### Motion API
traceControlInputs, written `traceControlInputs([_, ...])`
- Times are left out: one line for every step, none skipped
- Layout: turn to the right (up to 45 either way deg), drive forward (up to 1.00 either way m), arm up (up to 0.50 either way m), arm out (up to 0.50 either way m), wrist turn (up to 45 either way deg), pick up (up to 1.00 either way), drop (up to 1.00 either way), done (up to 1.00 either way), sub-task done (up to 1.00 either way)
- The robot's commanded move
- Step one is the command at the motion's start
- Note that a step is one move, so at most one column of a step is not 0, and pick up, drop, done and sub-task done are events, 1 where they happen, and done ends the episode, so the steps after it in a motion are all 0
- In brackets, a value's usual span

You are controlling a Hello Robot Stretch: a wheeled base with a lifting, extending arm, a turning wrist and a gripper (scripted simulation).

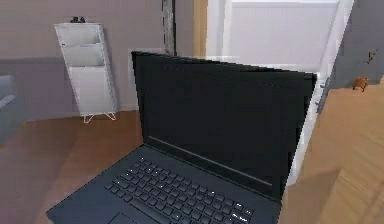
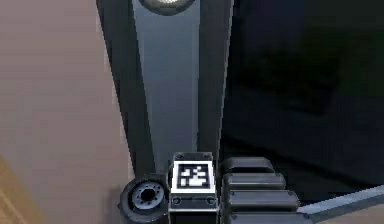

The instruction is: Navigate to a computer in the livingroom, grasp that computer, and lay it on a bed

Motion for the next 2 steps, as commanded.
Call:
traceControlInputs([0.0, 0.35, 0.0, 0.0, 0.0, 0.0, 0.0, 0.0, 0.0])
traceControlInputs([45.0, 0.0, 0.0, 0.0, 0.0, 0.0, 0.0, 0.0, 0.0])
